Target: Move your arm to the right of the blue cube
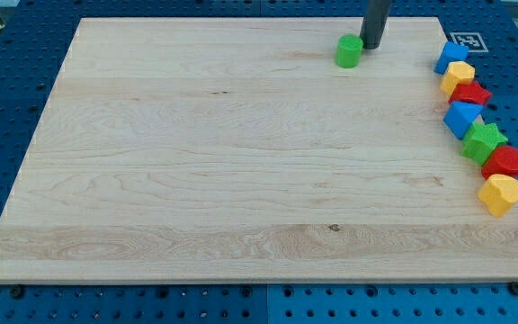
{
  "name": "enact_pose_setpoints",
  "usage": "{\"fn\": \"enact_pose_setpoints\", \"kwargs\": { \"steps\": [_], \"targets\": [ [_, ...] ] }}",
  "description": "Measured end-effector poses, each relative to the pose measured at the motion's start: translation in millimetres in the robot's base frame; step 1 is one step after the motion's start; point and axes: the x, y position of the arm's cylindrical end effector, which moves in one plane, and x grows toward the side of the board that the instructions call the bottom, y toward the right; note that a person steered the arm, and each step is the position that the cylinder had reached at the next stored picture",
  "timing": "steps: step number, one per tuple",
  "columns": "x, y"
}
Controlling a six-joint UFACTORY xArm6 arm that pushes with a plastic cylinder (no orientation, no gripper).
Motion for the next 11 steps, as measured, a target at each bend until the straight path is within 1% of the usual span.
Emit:
{"fn": "enact_pose_setpoints", "kwargs": {
  "steps": [2, 3, 5, 7, 11],
  "targets": [
    [-5.8, 75.0],
    [-5.8, 88.8],
    [-6.8, 157.5],
    [1.1, 167.2],
    [48.5, 166.9]
  ]
}}
